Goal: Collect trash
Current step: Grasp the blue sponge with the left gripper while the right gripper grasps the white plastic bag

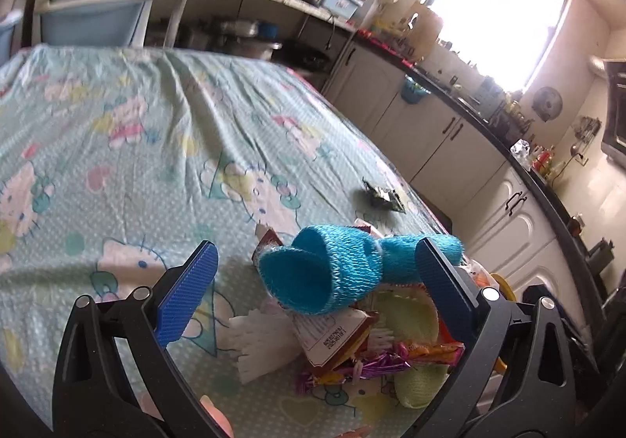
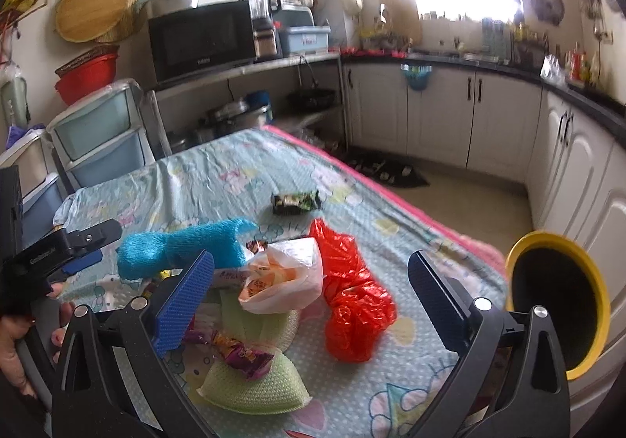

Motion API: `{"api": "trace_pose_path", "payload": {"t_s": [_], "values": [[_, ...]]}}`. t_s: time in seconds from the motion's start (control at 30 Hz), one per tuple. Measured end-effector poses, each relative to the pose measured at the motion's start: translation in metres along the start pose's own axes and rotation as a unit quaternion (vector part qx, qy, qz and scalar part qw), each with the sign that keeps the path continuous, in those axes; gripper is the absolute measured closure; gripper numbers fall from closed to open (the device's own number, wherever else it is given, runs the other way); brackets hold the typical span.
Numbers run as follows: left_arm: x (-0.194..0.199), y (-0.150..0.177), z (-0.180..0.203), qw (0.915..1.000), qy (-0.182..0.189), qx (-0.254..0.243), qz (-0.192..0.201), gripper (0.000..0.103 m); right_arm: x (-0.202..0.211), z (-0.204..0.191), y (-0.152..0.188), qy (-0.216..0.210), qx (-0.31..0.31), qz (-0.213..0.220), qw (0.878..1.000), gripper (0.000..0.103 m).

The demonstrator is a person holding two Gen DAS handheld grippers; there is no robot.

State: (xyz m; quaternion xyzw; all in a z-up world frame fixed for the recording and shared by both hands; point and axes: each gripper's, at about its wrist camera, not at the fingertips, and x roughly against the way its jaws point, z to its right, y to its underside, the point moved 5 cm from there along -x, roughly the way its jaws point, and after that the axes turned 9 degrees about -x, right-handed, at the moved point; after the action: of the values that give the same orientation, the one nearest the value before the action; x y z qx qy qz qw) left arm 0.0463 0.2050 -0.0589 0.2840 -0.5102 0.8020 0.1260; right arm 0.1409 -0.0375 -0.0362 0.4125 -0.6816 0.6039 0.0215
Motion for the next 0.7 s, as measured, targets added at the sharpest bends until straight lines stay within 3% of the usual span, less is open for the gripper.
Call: {"api": "trace_pose_path", "payload": {"t_s": [0.13, 0.3, 0.43, 0.5, 0.7], "values": [[-0.014, 0.002, -0.006, 0.9993, 0.018, 0.020, -0.027, 0.010, -0.022, 0.005, 0.000, -0.015, -0.031, -0.039, 0.999, 0.009], [-0.027, 0.006, -0.004, 0.9971, 0.045, 0.034, -0.050, 0.014, -0.045, 0.007, 0.006, -0.037, -0.051, -0.091, 0.994, 0.030], [-0.033, 0.008, -0.003, 0.9966, 0.044, 0.037, -0.059, 0.037, -0.053, 0.003, 0.011, -0.061, -0.056, -0.113, 0.990, 0.045], [-0.033, 0.009, -0.002, 0.9967, 0.040, 0.033, -0.063, 0.047, -0.055, 0.002, 0.012, -0.073, -0.063, -0.121, 0.988, 0.059], [-0.028, 0.008, 0.005, 0.9980, 0.036, 0.005, -0.052, 0.083, -0.049, -0.001, 0.011, -0.073, -0.044, -0.106, 0.991, 0.074]]}}
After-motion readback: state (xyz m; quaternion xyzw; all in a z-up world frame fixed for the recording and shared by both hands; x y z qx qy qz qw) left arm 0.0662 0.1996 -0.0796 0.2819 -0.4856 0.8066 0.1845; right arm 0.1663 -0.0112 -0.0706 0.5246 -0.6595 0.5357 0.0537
